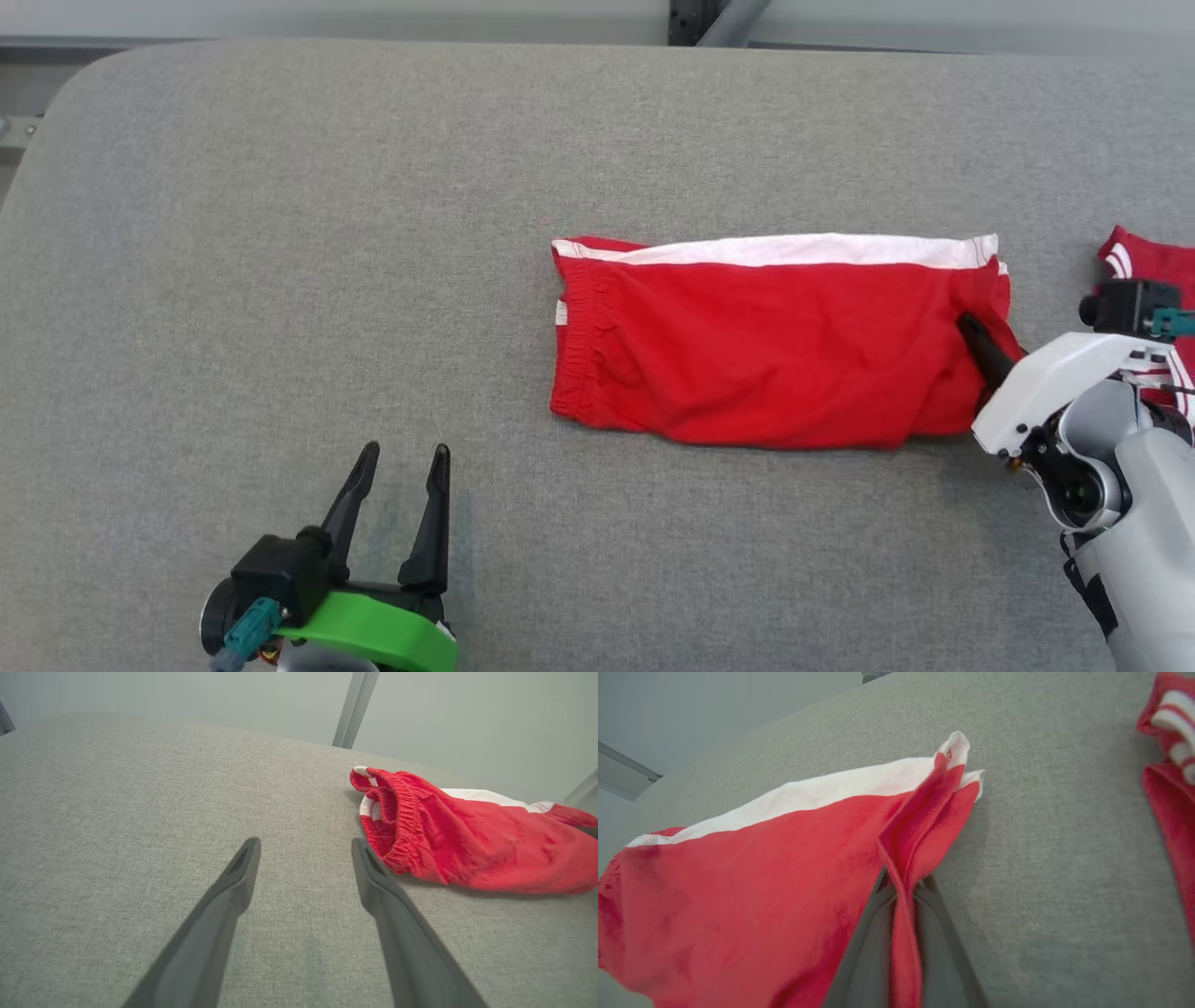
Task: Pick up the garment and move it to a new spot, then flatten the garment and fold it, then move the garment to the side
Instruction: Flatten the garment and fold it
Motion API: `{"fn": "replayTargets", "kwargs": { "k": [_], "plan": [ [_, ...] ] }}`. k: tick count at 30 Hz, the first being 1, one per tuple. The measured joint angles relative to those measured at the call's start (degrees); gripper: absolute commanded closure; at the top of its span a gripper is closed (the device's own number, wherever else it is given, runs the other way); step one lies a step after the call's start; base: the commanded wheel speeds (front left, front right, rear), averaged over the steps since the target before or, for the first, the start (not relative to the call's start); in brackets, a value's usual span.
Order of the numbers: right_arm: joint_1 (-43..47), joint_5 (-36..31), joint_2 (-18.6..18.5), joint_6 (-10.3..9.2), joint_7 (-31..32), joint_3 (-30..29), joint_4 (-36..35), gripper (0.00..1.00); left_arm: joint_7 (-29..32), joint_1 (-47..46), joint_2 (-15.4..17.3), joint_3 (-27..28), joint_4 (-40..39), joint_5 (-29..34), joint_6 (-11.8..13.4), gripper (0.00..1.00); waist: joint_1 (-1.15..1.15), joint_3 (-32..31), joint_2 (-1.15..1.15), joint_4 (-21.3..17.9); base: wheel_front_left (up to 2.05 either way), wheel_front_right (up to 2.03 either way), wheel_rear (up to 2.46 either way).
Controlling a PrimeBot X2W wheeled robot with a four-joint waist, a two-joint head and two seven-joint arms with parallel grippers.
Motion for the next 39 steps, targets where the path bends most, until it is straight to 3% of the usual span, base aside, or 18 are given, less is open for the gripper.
{"fn": "replayTargets", "kwargs": {
  "k": [9, 13, 16, 23, 31, 39],
  "plan": [
    [2.9, -2.5, -2.5, 0.00, -2.1, -6.4, 1.3, 1.00, 0.0, 2.6, 0.0, -0.5, -0.7, -0.4, 0.7, 0.00, 0.00, -3.0, 0.00, -1.1, 0.00, 0.00, 0.00],
    [2.9, -5.2, -5.6, 0.00, -1.5, -8.0, -3.4, 1.00, 0.0, 3.2, -0.5, -0.9, -1.2, -0.6, 0.9, 0.00, 0.00, -3.3, 0.00, -0.2, 0.00, 0.00, 0.00],
    [2.8, -6.9, -5.7, 0.00, 0.8, -7.2, -9.0, 1.00, 0.0, 3.5, -0.7, -1.0, -1.3, -0.8, 1.0, 0.00, 0.00, -3.4, 0.00, 0.1, 0.00, 0.00, 0.00],
    [2.6, -10.2, 1.9, 0.01, 9.1, 3.5, -21.0, 1.00, 0.0, 3.4, -1.2, -1.4, -1.4, -1.0, 1.1, 0.00, 0.00, -2.3, 0.00, 0.1, 0.00, 0.00, 0.00],
    [-0.6, -14.9, 11.9, 0.00, 8.2, 7.4, -16.5, 1.00, 0.0, 1.5, -1.7, -2.5, 0.4, -1.0, -0.1, 0.00, 0.00, -0.6, 0.00, 1.4, 0.00, 0.00, 0.00],
    [-2.9, -16.8, 13.8, 0.00, 6.4, 9.5, -10.7, 1.00, -0.1, 1.1, -1.8, -2.4, 2.3, -0.9, -0.4, 0.00, 0.00, -0.3, 0.00, 2.7, 0.00, 0.00, 0.00]
  ]
}}
